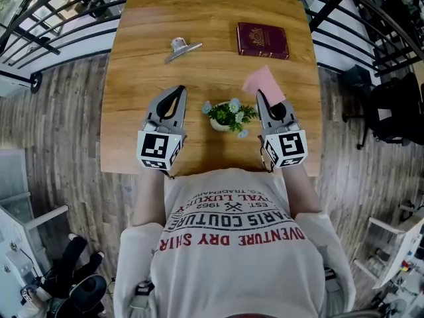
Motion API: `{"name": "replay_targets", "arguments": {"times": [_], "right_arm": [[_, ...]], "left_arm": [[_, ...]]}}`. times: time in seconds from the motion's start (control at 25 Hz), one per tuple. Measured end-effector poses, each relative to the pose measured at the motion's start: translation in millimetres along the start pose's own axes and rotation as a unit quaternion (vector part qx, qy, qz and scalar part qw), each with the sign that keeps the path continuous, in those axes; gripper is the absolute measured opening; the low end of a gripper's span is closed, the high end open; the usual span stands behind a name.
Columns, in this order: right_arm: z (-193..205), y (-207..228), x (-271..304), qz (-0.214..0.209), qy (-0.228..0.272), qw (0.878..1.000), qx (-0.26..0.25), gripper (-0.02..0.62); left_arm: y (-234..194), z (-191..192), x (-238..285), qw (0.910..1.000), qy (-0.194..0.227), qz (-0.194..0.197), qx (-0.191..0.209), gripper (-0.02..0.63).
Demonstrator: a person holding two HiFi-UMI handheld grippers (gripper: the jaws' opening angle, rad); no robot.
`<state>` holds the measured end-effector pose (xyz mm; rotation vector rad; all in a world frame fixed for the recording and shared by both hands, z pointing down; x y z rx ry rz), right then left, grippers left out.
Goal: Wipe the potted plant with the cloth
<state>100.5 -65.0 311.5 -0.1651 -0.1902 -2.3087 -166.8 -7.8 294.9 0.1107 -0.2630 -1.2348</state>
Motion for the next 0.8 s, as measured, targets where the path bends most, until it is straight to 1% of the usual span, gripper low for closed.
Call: {"name": "replay_targets", "arguments": {"times": [0.4,0.8], "right_arm": [[-1.7,-1.9,-0.3,-0.006,0.011,1.0,0.0,0.035],[0.7,1.8,-0.9,-0.004,0.007,1.0,0.008,0.035]], "left_arm": [[6.5,-1.7,0.9,0.9999,-0.002,0.013,0.008,0.017],[7.6,-3.2,-0.9,1.0,-0.002,-0.006,0.003,0.017]]}}
Point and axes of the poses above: the fingertips, and each gripper's own axes: x forward along the fingers, y to its right, z out of its underside, the point moved 8 cm from there along -x, backward along the fingers, and after that the axes turned 9 degrees about x, right-handed, at the moved point
